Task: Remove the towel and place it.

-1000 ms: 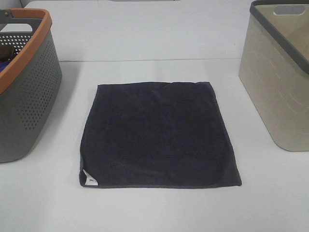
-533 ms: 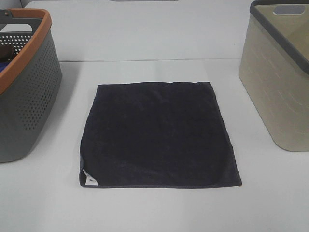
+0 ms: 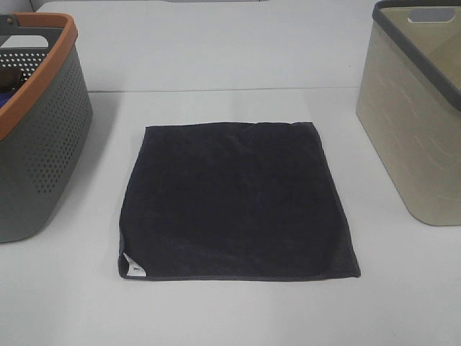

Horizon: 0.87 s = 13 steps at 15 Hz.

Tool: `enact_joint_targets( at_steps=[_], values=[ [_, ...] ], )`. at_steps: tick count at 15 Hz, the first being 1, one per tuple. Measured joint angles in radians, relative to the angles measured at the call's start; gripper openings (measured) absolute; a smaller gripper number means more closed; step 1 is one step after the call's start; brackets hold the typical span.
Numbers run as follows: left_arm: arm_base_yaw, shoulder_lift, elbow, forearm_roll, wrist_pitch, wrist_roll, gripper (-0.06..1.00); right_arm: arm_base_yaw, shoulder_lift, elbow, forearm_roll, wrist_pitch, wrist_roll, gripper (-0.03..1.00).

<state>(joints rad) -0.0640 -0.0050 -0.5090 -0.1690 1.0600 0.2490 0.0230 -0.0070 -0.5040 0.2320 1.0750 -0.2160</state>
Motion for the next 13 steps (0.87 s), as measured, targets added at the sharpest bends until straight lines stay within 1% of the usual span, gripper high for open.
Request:
enact_joint_targets(
  at_steps=[4, 7, 8, 13],
  values=[
    [0.004, 0.000, 0.000, 0.000, 0.000, 0.000, 0.75, 0.000, 0.000, 0.000, 0.000, 0.000, 0.000, 0.90],
    [0.064, 0.000, 0.000, 0.001, 0.000, 0.000, 0.75, 0.000, 0.000, 0.000, 0.000, 0.000, 0.000, 0.90],
    [0.072, 0.000, 0.000, 0.001, 0.000, 0.000, 0.75, 0.000, 0.000, 0.000, 0.000, 0.000, 0.000, 0.90],
    [0.075, 0.000, 0.000, 0.001, 0.000, 0.000, 0.75, 0.000, 0.000, 0.000, 0.000, 0.000, 0.000, 0.90]
  ],
)
